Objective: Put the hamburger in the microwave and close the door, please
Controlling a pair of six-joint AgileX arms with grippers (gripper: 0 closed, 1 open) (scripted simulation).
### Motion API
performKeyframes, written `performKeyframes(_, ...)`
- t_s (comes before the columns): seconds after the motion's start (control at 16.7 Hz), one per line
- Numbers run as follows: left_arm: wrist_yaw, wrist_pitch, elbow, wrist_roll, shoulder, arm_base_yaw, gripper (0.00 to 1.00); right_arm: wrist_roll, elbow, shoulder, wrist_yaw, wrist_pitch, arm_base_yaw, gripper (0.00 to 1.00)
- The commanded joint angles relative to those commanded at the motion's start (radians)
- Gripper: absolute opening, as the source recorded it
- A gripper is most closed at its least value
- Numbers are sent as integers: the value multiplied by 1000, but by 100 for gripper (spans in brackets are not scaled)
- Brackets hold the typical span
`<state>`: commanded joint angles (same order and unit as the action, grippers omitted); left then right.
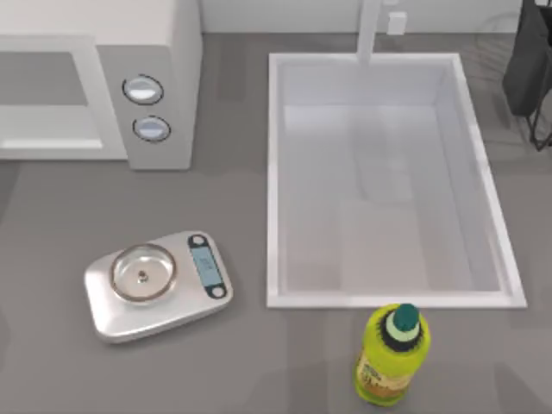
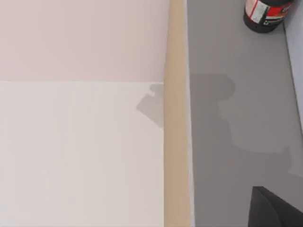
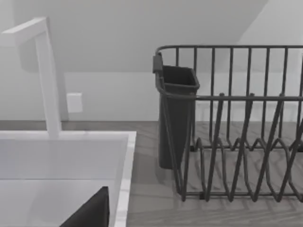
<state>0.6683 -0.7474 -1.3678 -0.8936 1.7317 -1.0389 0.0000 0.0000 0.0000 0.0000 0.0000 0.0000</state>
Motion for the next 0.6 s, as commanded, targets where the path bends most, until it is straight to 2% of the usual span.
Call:
performKeyframes(0.42, 2, -14, -26, -32, 31, -9, 0, 0, 0, 0, 0, 0, 0, 100)
performKeyframes(0.6, 3, 44, 30, -31, 52, -12, 0, 0, 0, 0, 0, 0, 0, 100)
